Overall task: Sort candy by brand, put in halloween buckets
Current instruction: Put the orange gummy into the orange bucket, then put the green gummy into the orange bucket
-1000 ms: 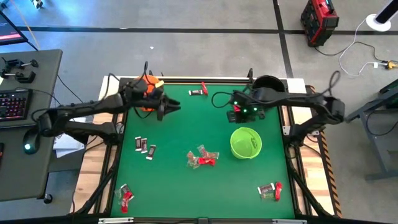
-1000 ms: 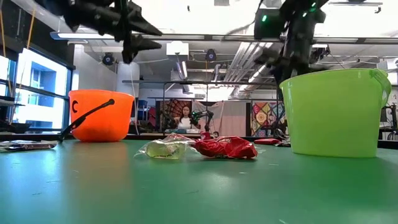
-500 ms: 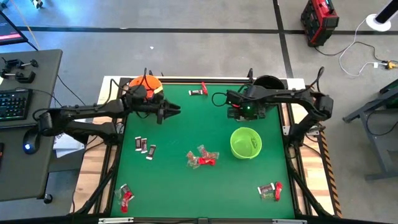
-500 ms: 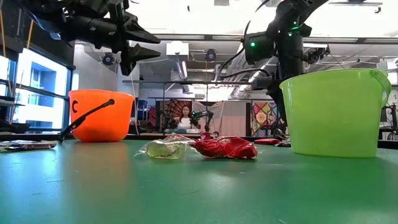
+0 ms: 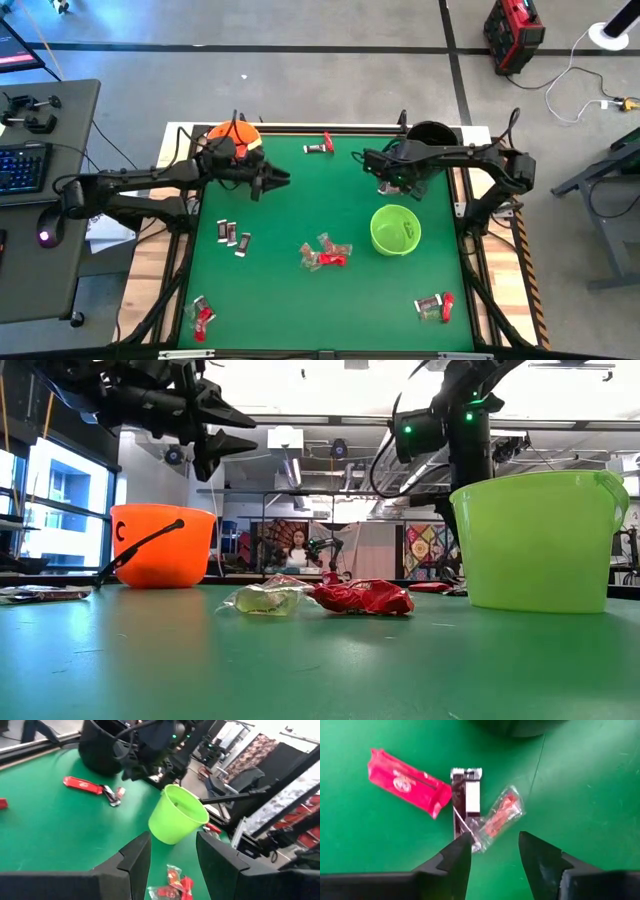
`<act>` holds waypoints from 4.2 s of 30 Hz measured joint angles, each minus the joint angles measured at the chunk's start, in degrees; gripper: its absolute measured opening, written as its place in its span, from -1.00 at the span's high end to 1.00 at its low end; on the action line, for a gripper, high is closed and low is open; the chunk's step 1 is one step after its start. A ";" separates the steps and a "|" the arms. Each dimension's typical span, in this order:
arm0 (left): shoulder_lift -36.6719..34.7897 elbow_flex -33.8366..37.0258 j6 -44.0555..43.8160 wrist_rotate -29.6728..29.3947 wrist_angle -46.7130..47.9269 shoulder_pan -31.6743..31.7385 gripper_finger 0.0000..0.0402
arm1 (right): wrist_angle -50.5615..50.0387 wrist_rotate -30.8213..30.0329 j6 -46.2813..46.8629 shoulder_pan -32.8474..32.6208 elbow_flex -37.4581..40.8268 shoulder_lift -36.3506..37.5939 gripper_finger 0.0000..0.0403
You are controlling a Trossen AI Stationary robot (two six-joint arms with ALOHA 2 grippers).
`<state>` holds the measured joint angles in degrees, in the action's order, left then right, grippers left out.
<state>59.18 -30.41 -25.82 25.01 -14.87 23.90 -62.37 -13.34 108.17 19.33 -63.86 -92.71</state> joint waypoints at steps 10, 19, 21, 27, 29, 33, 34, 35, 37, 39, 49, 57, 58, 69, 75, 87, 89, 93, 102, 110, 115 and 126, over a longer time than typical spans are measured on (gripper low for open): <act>0.00 0.00 -0.03 0.16 0.08 -0.02 0.27 | 3.69 1.10 8.02 0.17 4.10 -1.37 0.29; 0.00 0.00 -0.07 0.16 0.06 -0.02 0.27 | 9.36 -0.20 12.03 0.17 7.78 -1.38 0.29; 0.00 0.00 -0.07 0.16 0.06 -0.02 0.27 | 9.48 -0.26 11.98 0.17 7.78 -1.38 0.29; 0.00 0.00 -0.09 0.16 0.44 -0.02 0.27 | 9.61 -1.35 13.59 0.33 7.80 -2.47 0.29; 0.00 0.00 -0.15 0.16 0.82 -0.02 0.27 | 10.62 0.28 13.79 0.57 7.80 -3.81 0.29; 0.00 0.02 -1.11 0.16 1.85 -0.02 0.27 | 13.87 1.14 12.25 0.55 7.80 -5.62 0.29; 0.00 0.02 -1.11 0.16 2.07 -0.02 0.27 | 14.20 1.13 11.93 0.55 7.80 -5.66 0.29; 0.00 0.02 -1.11 0.16 2.18 -0.02 0.27 | 14.29 0.99 11.71 0.54 7.80 -5.66 0.30; 0.00 0.02 -1.11 0.16 2.22 -0.02 0.27 | 14.07 0.58 10.50 0.52 7.80 -5.61 0.32; 0.00 0.02 -1.14 0.16 2.25 -0.02 0.27 | 13.75 0.41 8.35 0.52 7.80 -5.49 0.39; 0.00 0.04 -2.72 0.28 1.37 -0.02 0.27 | 12.75 -0.16 1.03 -2.33 7.20 -5.38 0.95; -2.07 0.07 -7.08 5.06 -10.94 -0.07 0.27 | 9.32 -5.45 -9.55 -6.29 0.62 -1.08 0.99; -2.71 0.07 -8.09 5.37 -13.68 -0.05 0.27 | 9.43 -7.43 -10.72 -6.82 -0.81 -0.08 0.99; -9.38 -9.12 -13.71 2.86 -27.39 1.27 0.27 | 44.08 -12.57 -48.12 -4.87 -13.79 1.06 1.00; -9.14 -15.74 -12.44 -0.70 -26.85 1.20 0.27 | 58.61 0.07 -56.18 -2.98 -18.41 -7.71 1.00; -8.90 -16.65 -12.90 -3.81 -20.30 1.16 0.27 | 66.31 14.72 -59.69 -2.99 -34.87 -30.63 1.00; -8.90 -16.65 -13.06 -4.29 -19.18 1.17 0.27 | 66.94 15.34 -59.82 -2.91 -39.34 -34.16 1.00; -8.92 -16.65 -13.07 -4.90 -18.78 1.16 0.27 | 67.23 15.84 -60.19 -2.81 -49.26 -41.04 1.00; -8.92 -16.65 -13.05 -6.27 -18.58 1.20 0.27 | 66.91 16.07 -61.73 -2.80 -67.30 -53.78 1.00; -8.96 -16.65 -13.07 -6.23 -16.09 1.20 0.27 | 66.89 14.02 -60.42 -2.37 -70.44 -57.33 0.93; -8.96 -16.65 -13.05 -6.20 -14.98 1.20 0.27 | 66.77 16.45 -62.05 -2.01 -70.40 -57.33 0.49; -9.38 -16.65 -15.39 -6.07 -15.49 1.20 0.27 | 61.12 22.80 -66.49 1.47 -71.10 -54.61 -0.29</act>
<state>49.80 -47.07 -41.21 18.94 -30.35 25.10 -1.25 9.46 41.68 20.81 -134.96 -147.32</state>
